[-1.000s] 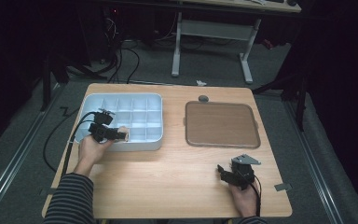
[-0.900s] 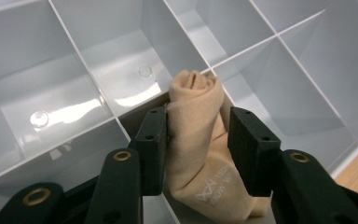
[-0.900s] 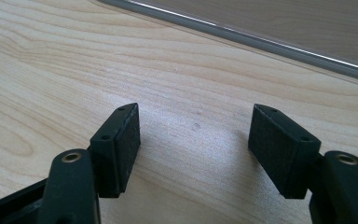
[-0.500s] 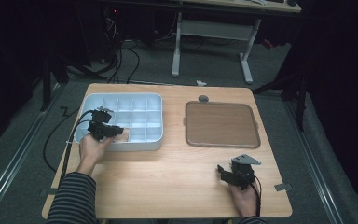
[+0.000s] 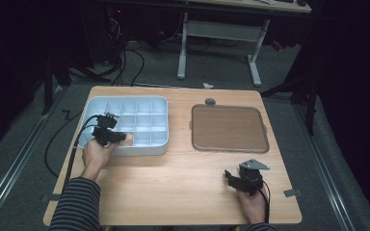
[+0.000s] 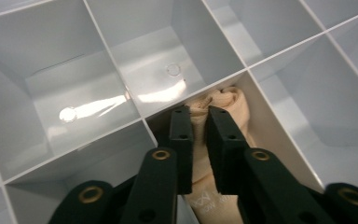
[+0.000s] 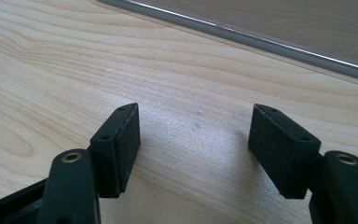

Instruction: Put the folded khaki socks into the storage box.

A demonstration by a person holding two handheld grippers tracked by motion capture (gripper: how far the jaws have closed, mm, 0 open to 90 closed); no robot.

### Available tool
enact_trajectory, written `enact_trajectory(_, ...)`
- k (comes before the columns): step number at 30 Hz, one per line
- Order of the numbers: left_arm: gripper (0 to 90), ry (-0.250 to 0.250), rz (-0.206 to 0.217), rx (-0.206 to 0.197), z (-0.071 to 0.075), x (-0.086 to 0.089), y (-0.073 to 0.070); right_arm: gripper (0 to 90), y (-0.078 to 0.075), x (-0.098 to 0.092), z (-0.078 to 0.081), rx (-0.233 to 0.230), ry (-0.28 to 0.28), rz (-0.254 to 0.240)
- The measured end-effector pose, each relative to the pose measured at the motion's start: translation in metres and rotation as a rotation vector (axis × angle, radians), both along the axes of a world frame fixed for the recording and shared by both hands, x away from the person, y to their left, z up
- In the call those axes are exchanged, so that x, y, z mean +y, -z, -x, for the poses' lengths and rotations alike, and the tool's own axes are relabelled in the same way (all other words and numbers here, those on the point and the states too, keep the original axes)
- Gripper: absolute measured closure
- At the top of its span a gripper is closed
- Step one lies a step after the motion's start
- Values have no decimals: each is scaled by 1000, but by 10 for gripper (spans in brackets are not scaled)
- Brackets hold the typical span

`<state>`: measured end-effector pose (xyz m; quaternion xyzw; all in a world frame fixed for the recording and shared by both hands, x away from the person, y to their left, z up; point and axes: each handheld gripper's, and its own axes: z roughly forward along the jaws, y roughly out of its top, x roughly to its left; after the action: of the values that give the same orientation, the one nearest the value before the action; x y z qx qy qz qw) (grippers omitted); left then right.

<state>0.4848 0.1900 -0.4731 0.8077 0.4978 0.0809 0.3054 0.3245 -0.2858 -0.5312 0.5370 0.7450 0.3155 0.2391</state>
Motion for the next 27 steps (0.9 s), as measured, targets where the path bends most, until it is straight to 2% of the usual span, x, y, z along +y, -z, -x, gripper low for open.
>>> enact_trajectory(2,688,2,40,-11,2,2,-1,340,0,0,0,0,1,0)
enact_trajectory(5,630,21,19,-30,7,-2,-3,340,0,0,0,1,2,-1)
enact_trajectory(10,603,34,44,-63,14,-3,-12,340,0,0,0,1,1,-1)
enact_trajectory(15,583,31,46,-89,19,-1,-16,340,0,0,0,1,1,-2)
enact_trajectory(18,574,26,69,-100,23,3,-19,340,0,0,0,1,1,-2)
enact_trajectory(27,560,3,101,-125,36,18,-20,339,0,0,0,1,0,-1)
